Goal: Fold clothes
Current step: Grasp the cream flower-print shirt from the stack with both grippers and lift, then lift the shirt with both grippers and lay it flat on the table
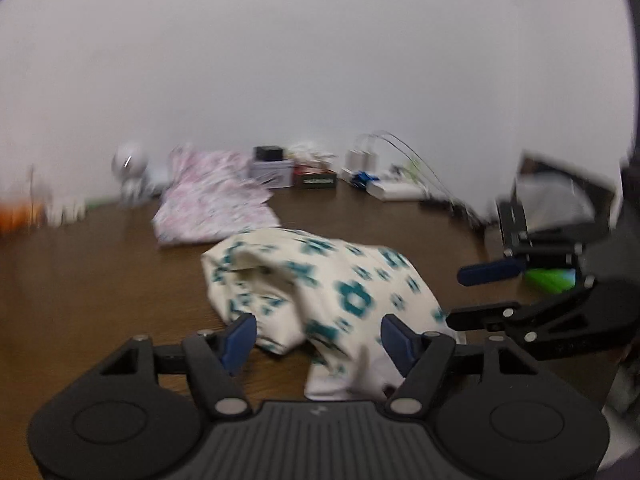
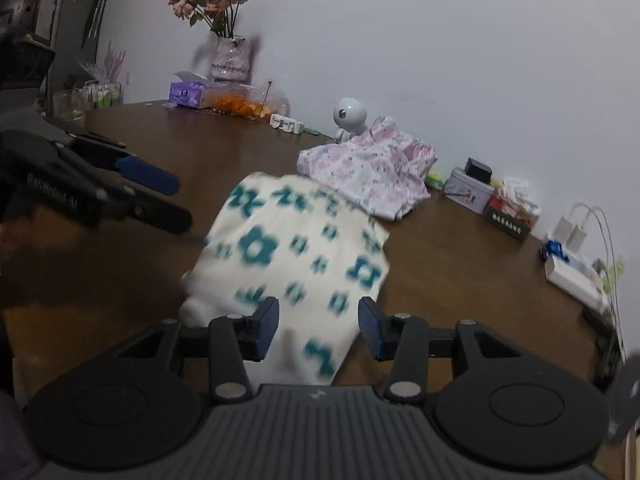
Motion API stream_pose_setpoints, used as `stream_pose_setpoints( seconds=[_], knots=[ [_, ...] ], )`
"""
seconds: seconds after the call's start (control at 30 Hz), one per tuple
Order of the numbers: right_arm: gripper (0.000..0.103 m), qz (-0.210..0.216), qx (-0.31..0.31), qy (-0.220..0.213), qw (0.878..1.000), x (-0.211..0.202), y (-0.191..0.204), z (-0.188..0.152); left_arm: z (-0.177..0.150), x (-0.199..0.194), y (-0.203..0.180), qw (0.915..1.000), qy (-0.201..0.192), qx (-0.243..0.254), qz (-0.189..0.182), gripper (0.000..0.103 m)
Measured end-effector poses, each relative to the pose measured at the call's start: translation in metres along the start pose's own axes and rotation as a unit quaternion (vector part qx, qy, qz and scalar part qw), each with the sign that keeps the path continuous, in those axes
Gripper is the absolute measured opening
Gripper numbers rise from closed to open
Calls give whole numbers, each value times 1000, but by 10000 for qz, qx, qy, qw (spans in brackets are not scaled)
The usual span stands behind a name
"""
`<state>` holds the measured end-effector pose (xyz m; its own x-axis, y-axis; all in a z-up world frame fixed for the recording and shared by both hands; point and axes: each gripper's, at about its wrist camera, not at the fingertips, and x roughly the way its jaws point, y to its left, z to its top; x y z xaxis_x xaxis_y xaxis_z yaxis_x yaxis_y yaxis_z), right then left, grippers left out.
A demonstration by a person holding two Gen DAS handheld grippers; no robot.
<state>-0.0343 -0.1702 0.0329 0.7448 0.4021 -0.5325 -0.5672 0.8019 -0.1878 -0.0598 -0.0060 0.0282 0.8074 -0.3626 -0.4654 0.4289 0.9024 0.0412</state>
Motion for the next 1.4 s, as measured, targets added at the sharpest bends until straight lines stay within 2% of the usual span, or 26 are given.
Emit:
stream_pose_setpoints(
  seconds=[0.03,0.1,0.13,0.23,0.27,0.37,0.4,0.5,0.53,0.6,0.63,0.73,0.83,0.97,1.03,1.07,1.1,1.13,1.17,1.27,1.3,1.4],
  knots=[
    [43,19,-27,68,10000,0,2,-5,0,4,-10,9999,105,138,3,69],
    [35,-135,-106,268,9995,6,7,-13,0,15,-24,9991,359,230,-40,69],
    [26,-311,-112,376,9987,13,9,-16,-2,27,-28,9988,409,255,-2,69],
    [7,-343,179,289,9988,18,10,-24,-8,36,-44,9972,460,508,293,69],
    [5,-389,318,227,9985,19,8,-21,-10,41,-50,9950,461,679,569,69],
    [4,-397,588,-325,9970,-6,7,-9,-14,53,-58,9805,396,1143,1548,69],
    [4,-447,583,-469,9962,-17,7,-6,-14,53,-57,9776,403,1138,1727,70],
    [3,-571,747,-813,9922,-48,7,1,-14,42,-60,9747,217,1097,1934,71],
    [3,-578,800,-896,9911,-58,7,2,-13,38,-61,9738,146,1084,1993,68],
    [3,-581,773,-1014,9901,-73,12,1,-11,28,-64,9762,23,995,1928,38],
    [3,-643,689,-1002,9905,-75,17,-1,-9,23,-66,9777,-37,944,1877,6],
    [3,-911,623,-820,9905,-66,21,-15,1,-2,-66,9866,-237,462,1549,4],
    [3,-1037,736,-689,9895,-51,23,-25,10,-24,-65,9885,-492,163,1418,3],
    [8,-1083,748,-406,9905,-22,31,-37,19,-33,-65,9893,-501,30,1370,3],
    [20,-949,748,-248,9924,-12,37,-39,22,-34,-61,9899,-459,-134,1334,3],
    [37,-890,749,-238,9929,-10,38,-38,23,-35,-60,9902,-454,-211,1303,3],
    [35,-831,749,-227,9935,-8,40,-38,25,-36,-58,9906,-465,-259,1258,3],
    [23,-772,750,-217,9940,-6,41,-38,27,-38,-56,9911,-484,-293,1205,3],
    [1,-675,833,-231,9940,-6,40,-37,31,-41,-55,9913,-526,-317,1168,3],
    [1,-514,1142,-498,9909,-21,28,-25,52,-59,-49,9886,-821,-308,1226,2],
    [1,-614,1173,-720,9886,-35,23,-15,69,-75,-45,9865,-1059,-285,1219,2],
    [1,-1115,738,-1694,9764,-112,8,44,131,-134,-37,9749,-1920,-76,1128,1]
  ],
)
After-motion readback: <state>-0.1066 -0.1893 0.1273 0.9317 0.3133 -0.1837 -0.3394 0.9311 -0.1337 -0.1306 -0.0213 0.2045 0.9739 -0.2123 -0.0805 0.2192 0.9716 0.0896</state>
